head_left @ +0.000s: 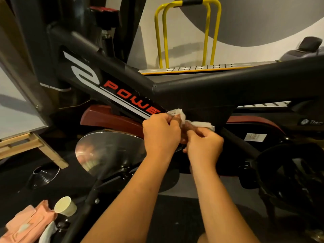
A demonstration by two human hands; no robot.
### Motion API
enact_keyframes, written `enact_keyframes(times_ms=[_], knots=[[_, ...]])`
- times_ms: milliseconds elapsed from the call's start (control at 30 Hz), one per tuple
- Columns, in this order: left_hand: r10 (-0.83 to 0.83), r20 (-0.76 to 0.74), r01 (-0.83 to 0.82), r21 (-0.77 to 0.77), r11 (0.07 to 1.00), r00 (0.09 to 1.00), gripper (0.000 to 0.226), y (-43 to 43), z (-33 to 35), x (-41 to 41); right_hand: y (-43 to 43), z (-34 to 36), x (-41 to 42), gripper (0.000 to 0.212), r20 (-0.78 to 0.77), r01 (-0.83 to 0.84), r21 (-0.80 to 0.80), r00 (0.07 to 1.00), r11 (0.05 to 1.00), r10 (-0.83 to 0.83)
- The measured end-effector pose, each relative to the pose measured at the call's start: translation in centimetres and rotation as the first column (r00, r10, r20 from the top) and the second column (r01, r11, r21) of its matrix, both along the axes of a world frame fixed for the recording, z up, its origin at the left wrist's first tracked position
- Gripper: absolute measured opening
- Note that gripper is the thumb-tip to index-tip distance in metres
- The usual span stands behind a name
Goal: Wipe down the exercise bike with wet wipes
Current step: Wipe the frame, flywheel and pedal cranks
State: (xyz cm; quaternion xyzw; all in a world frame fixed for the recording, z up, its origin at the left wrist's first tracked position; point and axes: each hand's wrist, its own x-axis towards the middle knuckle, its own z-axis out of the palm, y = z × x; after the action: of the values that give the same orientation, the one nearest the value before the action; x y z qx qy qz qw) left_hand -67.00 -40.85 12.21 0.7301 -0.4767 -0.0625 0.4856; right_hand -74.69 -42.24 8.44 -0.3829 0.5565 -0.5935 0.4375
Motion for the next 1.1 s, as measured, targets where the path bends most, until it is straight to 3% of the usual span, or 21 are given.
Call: enact_keyframes(times_ms=[133, 233, 300, 367, 467, 600, 733, 867, 967, 1100], knots=[[-0.030, -0.035, 0.032, 0.041, 0.999, 0.999, 0.031, 0.2, -0.8, -0.9, 0.3, -0.5, -1.1, 0.013, 0.005, 0.056, -0.013, 0.998, 0.998, -0.055], [-0.062, -0.091, 0.072, 0.106, 0.992, 0.994, 0.031, 0.6, -2.3, 0.0, 0.4, -1.4, -0.5, 0.007, -0.149, 0.009, 0.031, 0.989, 0.999, -0.004], [-0.079, -0.168, 0.101, 0.130, 0.986, 0.983, 0.027, 1.0, -3.8, 1.3, 0.5, -1.3, 0.3, 0.004, -0.303, -0.054, 0.005, 0.951, 0.999, 0.053], [-0.081, -0.222, 0.115, 0.144, 0.983, 0.972, 0.022, 1.3, -4.4, 2.3, 0.5, -0.8, 0.8, 0.005, -0.365, -0.121, -0.025, 0.925, 0.992, 0.103], [-0.080, -0.194, 0.087, 0.033, 0.996, 0.978, 0.025, 0.6, -2.9, 2.5, -0.3, 0.2, 0.5, 0.012, -0.332, -0.123, -0.121, 0.940, 0.985, 0.077], [-0.138, -0.092, 0.131, -0.081, 0.988, 0.986, 0.038, -0.5, 0.1, -0.6, -1.0, 0.8, -2.0, 0.012, -0.213, 0.035, -0.215, 0.974, 0.976, -0.082], [-0.181, -0.049, 0.185, 0.080, 0.980, 0.982, 0.028, -1.1, -2.1, -4.2, -0.1, -1.4, -4.2, 0.019, -0.199, 0.153, -0.084, 0.966, 0.985, -0.167], [-0.174, -0.182, 0.200, 0.137, 0.970, 0.968, 0.025, -0.2, -5.0, -5.5, 1.1, -3.4, -5.6, 0.017, -0.202, 0.094, 0.088, 0.977, 0.992, -0.075], [-0.126, -0.210, 0.139, 0.047, 0.989, 0.970, 0.026, 0.5, -4.6, -5.7, 0.8, -2.7, -5.9, 0.011, -0.298, 0.030, -0.029, 0.954, 0.999, -0.037], [-0.051, -0.120, 0.036, -0.128, 0.991, 0.991, 0.029, -0.2, -2.1, -4.3, -0.4, -0.2, -4.3, 0.016, -0.433, -0.033, -0.224, 0.899, 0.974, -0.070]])
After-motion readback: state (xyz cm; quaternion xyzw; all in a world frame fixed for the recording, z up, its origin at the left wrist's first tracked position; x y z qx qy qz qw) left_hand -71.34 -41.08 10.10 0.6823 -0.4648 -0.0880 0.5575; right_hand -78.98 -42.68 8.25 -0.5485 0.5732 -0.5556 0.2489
